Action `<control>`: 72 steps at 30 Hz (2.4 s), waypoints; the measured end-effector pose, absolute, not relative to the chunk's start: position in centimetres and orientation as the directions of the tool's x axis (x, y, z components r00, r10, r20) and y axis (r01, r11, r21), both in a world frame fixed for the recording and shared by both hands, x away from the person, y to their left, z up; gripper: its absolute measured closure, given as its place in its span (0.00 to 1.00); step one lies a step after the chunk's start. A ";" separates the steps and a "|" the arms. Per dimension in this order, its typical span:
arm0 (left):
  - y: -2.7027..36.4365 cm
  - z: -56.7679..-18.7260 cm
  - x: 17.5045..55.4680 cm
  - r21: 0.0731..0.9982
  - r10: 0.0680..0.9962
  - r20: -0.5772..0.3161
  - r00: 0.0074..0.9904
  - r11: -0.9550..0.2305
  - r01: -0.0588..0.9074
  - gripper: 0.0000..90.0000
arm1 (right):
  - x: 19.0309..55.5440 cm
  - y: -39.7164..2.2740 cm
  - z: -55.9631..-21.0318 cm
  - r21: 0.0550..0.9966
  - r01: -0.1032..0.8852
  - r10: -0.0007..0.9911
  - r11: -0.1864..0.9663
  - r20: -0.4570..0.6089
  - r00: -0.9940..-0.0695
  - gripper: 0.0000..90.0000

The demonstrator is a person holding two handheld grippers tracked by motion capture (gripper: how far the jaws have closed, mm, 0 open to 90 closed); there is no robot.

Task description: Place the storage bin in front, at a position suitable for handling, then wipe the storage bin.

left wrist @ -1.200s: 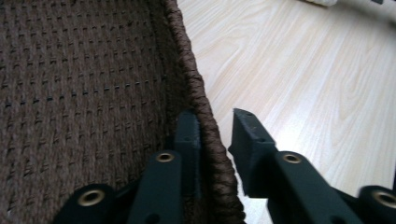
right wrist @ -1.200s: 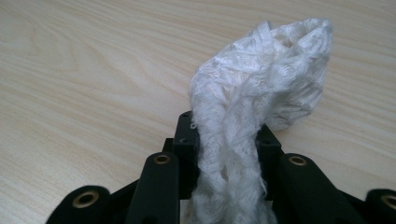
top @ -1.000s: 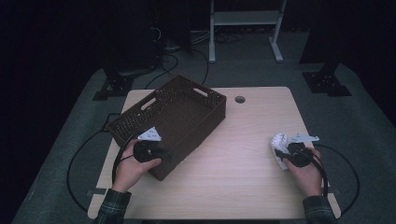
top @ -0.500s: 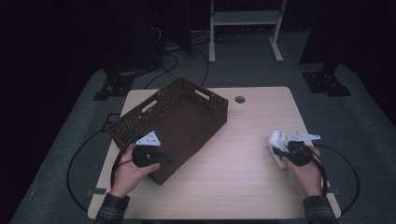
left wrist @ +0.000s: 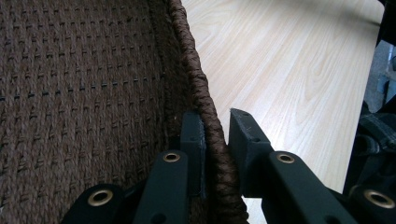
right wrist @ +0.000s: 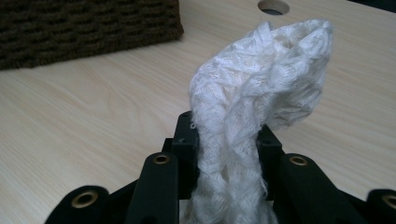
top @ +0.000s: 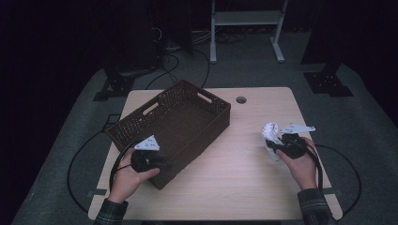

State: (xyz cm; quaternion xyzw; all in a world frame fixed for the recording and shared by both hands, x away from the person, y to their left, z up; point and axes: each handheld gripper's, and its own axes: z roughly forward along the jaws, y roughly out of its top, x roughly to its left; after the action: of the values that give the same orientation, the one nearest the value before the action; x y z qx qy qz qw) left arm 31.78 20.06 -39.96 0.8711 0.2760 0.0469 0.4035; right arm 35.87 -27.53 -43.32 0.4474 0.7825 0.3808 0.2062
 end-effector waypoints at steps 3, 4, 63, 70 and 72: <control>20.1 -40.0 31.8 0.731 0.517 -0.138 0.845 -0.523 0.439 0.84 | 36.7 -26.7 -43.1 0.784 0.536 0.843 0.314 0.030 -0.538 0.76; 20.1 -40.0 31.8 0.731 0.517 -0.139 0.844 -0.522 0.440 0.84 | 37.0 -26.4 -43.0 0.785 0.529 0.837 0.322 0.025 -0.546 0.76; 19.8 -40.0 31.8 0.729 0.516 -0.139 0.845 -0.524 0.441 0.80 | 45.4 -16.4 -42.9 0.754 0.516 0.738 0.406 0.062 -0.672 0.77; 19.8 -40.0 31.8 0.729 0.517 -0.138 0.845 -0.525 0.440 0.80 | 45.6 -16.0 -44.6 0.721 0.545 0.740 0.428 0.067 -0.669 0.77; 19.8 -40.0 31.8 0.729 0.516 -0.138 0.845 -0.525 0.440 0.80 | 45.6 -16.0 -45.0 0.715 0.551 0.741 0.429 0.071 -0.668 0.77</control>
State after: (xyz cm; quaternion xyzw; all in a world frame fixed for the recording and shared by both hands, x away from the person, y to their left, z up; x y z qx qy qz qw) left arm 31.77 19.83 -40.04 0.8720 0.2740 0.0476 0.4028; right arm 45.63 -16.01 -45.03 0.3866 0.8355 0.3687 0.1283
